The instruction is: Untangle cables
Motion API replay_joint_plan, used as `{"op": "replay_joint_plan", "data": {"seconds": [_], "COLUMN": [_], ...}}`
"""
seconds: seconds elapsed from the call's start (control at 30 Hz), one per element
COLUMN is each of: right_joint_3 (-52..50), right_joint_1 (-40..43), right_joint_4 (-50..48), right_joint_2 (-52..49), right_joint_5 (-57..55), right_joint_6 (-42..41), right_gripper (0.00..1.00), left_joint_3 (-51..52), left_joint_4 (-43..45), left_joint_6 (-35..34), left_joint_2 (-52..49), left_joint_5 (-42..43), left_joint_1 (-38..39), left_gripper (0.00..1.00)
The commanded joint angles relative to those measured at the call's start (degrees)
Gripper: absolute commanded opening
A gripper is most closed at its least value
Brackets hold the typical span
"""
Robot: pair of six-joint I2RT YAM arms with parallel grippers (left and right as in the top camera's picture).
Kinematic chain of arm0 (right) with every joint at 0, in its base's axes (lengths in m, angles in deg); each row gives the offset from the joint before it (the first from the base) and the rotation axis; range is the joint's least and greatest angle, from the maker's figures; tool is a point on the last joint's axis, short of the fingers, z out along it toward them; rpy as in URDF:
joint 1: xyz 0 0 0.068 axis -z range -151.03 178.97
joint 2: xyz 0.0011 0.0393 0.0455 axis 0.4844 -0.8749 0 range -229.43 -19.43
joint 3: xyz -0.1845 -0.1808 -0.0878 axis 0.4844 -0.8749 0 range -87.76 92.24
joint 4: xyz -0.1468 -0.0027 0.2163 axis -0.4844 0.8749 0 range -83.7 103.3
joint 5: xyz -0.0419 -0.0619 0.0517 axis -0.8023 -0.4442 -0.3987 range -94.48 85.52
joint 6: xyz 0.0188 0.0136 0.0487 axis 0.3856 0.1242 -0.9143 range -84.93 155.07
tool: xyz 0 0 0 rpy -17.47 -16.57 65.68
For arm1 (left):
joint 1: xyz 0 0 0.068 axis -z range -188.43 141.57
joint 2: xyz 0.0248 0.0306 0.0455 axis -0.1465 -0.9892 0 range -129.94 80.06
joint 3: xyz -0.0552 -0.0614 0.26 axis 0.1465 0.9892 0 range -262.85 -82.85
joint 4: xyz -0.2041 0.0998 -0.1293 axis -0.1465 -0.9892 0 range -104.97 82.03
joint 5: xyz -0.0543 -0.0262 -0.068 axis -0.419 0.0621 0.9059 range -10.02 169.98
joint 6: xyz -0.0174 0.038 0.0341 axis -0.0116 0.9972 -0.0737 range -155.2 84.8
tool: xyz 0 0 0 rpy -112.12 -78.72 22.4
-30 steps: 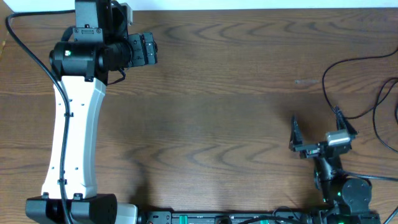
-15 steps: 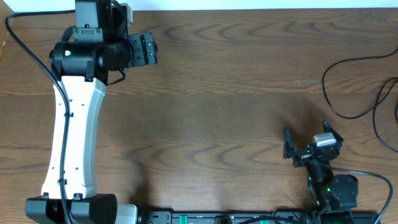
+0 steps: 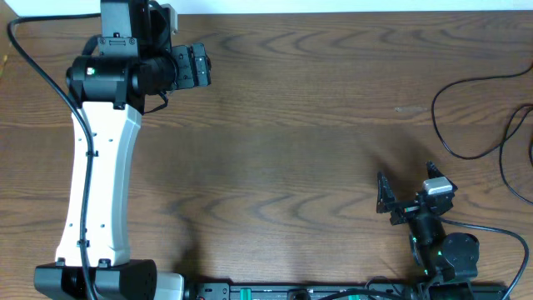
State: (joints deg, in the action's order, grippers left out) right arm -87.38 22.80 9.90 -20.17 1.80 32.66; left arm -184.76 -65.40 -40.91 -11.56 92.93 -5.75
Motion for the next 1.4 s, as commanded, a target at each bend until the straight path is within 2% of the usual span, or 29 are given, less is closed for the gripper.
{"op": "replay_joint_plan", "data": {"seconds": [0.0,0.33,0.5,0.7,0.83,1.03,1.37], "right_joint_3": [-0.1,-0.1,-0.1,-0.1,-0.1,-0.1,-0.1], "right_joint_1": [0.2,0.2,0.2,0.2,0.2,0.2,0.2], "right_joint_4": [0.1,0.1,0.1,0.1,0.1,0.1,0.1], "right_joint_2": [0.1,0.1,0.1,0.1,0.1,0.1,0.1], "right_joint_5": [0.7,0.7,0.7,0.7,0.7,0.7,0.7], "right_joint_6": [-1.0,-1.0,-1.0,-1.0,-1.0,-1.0,-1.0], "right_gripper": [0.99,0.99,0.99,0.99,0.99,0.99,0.99], "left_joint_3": [-0.3,-0.3,-0.3,-0.3,0.5,12.4,44.1], "left_joint_4": [-0.2,-0.2,-3.8,-4.0,-2.5,8.6,32.2], "left_joint_6": [0.8,0.8,0.8,0.8,3.7,5.3,5.3], "left_joint_2": [-0.1,-0.1,-0.1,1.1,3.5,13.4,39.2], "left_joint_5": [-0.6,-0.6,-0.6,-0.6,-0.6,-0.6,-0.6], "left_joint_1": [0.0,0.0,0.0,0.0,0.0,0.0,-1.9], "left_gripper": [0.92,0.92,0.92,0.92,0.92,0.92,0.92]}}
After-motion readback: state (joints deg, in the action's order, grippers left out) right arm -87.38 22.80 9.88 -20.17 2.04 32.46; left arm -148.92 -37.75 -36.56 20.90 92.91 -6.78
